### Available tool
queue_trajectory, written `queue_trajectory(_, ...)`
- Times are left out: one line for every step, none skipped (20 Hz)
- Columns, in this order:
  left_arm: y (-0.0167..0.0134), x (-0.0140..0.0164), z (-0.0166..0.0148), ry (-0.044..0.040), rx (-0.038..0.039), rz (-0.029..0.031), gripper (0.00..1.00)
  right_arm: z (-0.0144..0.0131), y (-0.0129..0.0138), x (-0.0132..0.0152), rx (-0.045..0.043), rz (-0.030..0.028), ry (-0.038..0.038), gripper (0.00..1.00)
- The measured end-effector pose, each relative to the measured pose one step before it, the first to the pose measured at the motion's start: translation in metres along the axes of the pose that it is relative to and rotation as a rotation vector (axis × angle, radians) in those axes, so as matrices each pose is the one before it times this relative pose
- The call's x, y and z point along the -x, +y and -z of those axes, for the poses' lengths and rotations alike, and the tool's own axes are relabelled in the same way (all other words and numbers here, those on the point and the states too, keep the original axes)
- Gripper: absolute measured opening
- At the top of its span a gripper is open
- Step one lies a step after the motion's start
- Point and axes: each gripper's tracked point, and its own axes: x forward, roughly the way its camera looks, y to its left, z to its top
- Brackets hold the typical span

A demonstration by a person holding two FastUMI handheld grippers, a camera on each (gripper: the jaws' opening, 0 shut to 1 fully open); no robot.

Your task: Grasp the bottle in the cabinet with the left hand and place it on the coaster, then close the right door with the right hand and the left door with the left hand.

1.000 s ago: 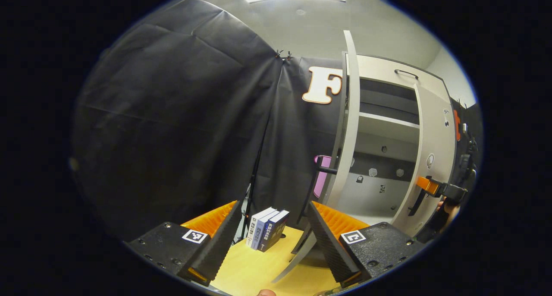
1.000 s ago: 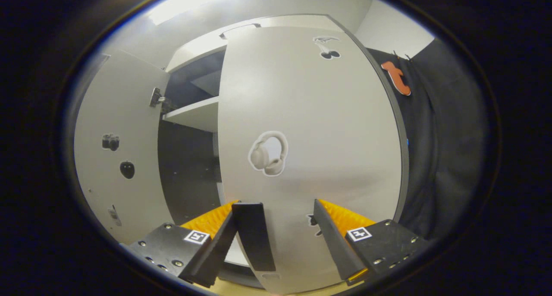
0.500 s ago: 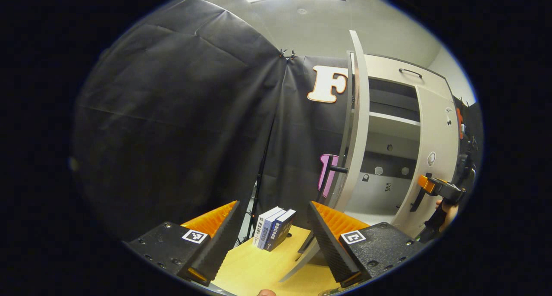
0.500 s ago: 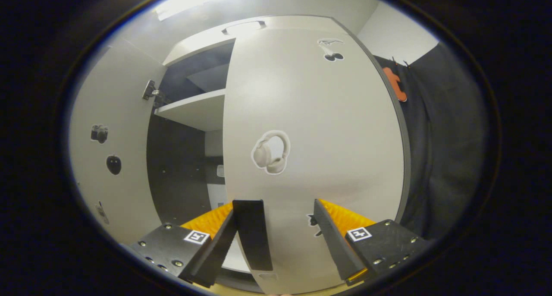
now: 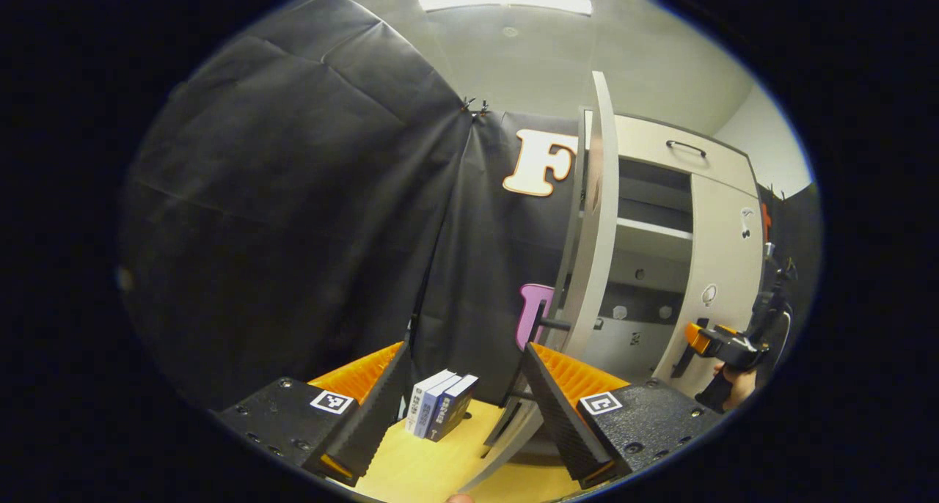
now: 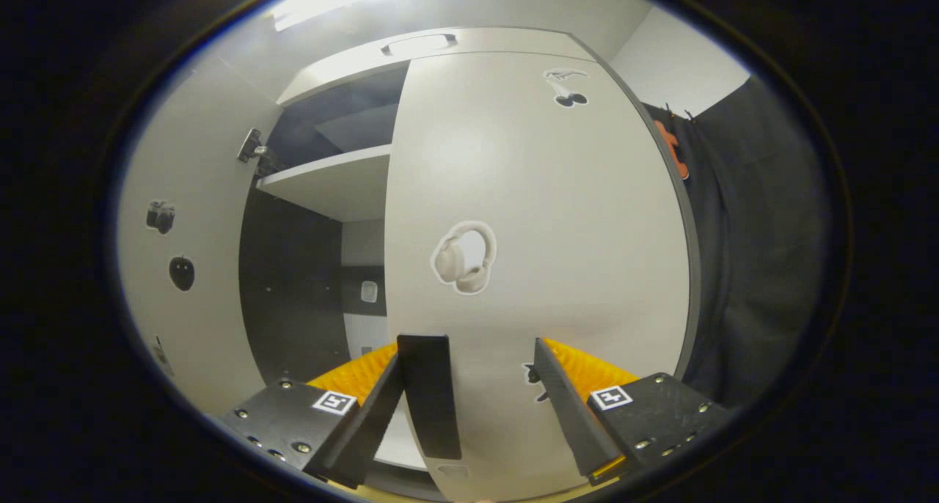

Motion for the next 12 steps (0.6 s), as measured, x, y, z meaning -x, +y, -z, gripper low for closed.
queue_trajectory(-0.00265, -0.00552, -0.00527, -0.01085, 0.00370, 0.02403, 0.96, 0.00088, -0.00024, 0.00039, 0.00332, 0.00301, -0.00426, 1.00)
queue_trajectory(-0.00308, -0.00457, -0.00479, -0.00826, -0.00003, 0.02381, 0.96, -0.00084, 0.00004, 0.00013, 0.00125, 0.00127, -0.01004, 1.00)
queue_trajectory(-0.00211, -0.00562, -0.00151, -0.00369, -0.00271, 0.02465, 0.93, 0.00056, 0.00029, -0.00023, 0.00535, -0.00102, -0.00220, 1.00)
queue_trajectory(-0.00301, -0.00447, -0.00003, 0.00410, -0.00672, 0.02755, 0.92, -0.00031, 0.00018, -0.00027, 0.00680, -0.00183, -0.00317, 1.00)
queue_trajectory(-0.00284, -0.00416, 0.00241, 0.01093, -0.01269, 0.02871, 0.96, 0.00071, -0.00023, 0.00101, 0.00520, -0.00661, 0.00115, 1.00)
queue_trajectory(-0.00038, -0.00383, 0.00368, 0.01161, -0.01255, 0.01974, 0.92, -0.00023, 0.00155, 0.00071, -0.00197, -0.01791, 0.00515, 1.00)
queue_trajectory(-0.00098, -0.00468, 0.00353, 0.00985, -0.00766, 0.01766, 0.96, 0.00215, 0.00154, 0.00298, -0.01192, -0.02653, 0.01604, 1.00)
queue_trajectory(-0.00134, -0.00463, 0.00367, 0.01122, 0.00330, 0.01947, 0.92, 0.00094, 0.00123, 0.00436, -0.01730, -0.02329, 0.01250, 0.98)
queue_trajectory(-0.00496, -0.00358, 0.00135, 0.00294, 0.01250, 0.04176, 0.93, -0.00241, -0.00137, 0.00491, -0.01295, -0.00943, -0.00175, 1.00)
queue_trajectory(-0.00423, -0.00593, 0.00215, 0.00132, 0.01399, 0.04052, 0.96, -0.00107, 0.00156, 0.00723, -0.00887, -0.01390, 0.00072, 1.00)
queue_trajectory(0.00027, -0.00430, -0.00018, 0.00353, 0.00684, 0.02805, 0.89, -0.00146, -0.00459, 0.00587, 0.00357, 0.00465, -0.00304, 1.00)
queue_trajectory(0.00137, -0.00168, 0.00280, 0.00542, 0.01421, 0.02810, 0.88, -0.00288, -0.00360, 0.00738, 0.01445, 0.00398, -0.01062, 1.00)
